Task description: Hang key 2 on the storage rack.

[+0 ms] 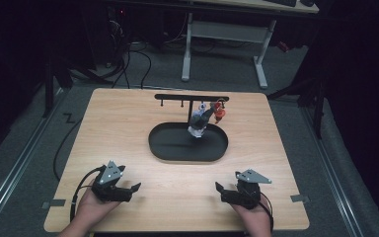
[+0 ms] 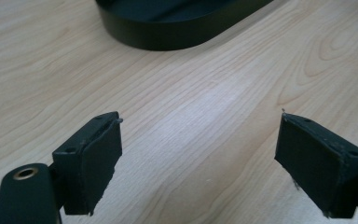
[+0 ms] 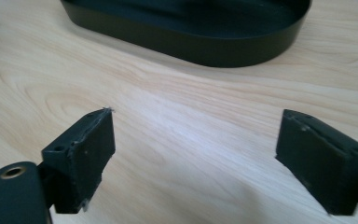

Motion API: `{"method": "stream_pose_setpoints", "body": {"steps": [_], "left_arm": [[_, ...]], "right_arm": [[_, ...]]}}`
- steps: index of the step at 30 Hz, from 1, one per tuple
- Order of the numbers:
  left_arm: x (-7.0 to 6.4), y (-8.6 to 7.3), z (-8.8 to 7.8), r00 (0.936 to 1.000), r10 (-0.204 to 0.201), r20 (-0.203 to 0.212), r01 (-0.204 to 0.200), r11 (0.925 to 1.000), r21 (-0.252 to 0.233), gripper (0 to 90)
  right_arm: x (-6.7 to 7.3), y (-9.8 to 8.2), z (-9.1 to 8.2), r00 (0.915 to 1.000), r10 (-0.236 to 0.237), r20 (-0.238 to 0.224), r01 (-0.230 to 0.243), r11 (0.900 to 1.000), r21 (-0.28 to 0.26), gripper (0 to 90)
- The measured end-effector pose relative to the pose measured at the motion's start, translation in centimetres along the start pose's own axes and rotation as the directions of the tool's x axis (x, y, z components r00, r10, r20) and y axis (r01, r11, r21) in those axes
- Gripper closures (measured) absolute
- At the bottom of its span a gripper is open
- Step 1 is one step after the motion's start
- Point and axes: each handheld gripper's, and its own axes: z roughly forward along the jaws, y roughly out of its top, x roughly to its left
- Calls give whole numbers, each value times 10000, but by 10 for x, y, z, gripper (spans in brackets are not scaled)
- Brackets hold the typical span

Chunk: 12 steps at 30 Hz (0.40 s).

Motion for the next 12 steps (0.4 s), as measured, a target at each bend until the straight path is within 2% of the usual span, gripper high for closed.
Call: {"method": "stream_pose_setpoints", "body": {"steps": [2, 4, 8, 10, 12], "left_arm": [[3, -1, 0, 9998, -163, -150, 164, 9999, 51, 151], [3, -1, -1, 9993, -228, -282, 229, 9997, 41, 150], [-1, -2, -6, 9989, 60, -475, -58, 10000, 57, 148], [0, -3, -10, 9982, 58, -593, -59, 10000, -12, 147], [3, -4, -15, 9979, -52, -640, 44, 9999, -132, 147]], "right_arm": [[-5, -3, -4, 9990, -81, 445, 100, 9990, -433, 120], [-9, -3, -1, 9993, 191, 331, -182, 9995, -254, 105], [-10, -4, 7, 9993, 285, 230, -283, 9996, -71, 98], [-8, -2, 10, 9991, 396, 154, -396, 9992, -29, 102], [-7, 1, 12, 9993, 300, 224, -297, 9995, -148, 105]]}}
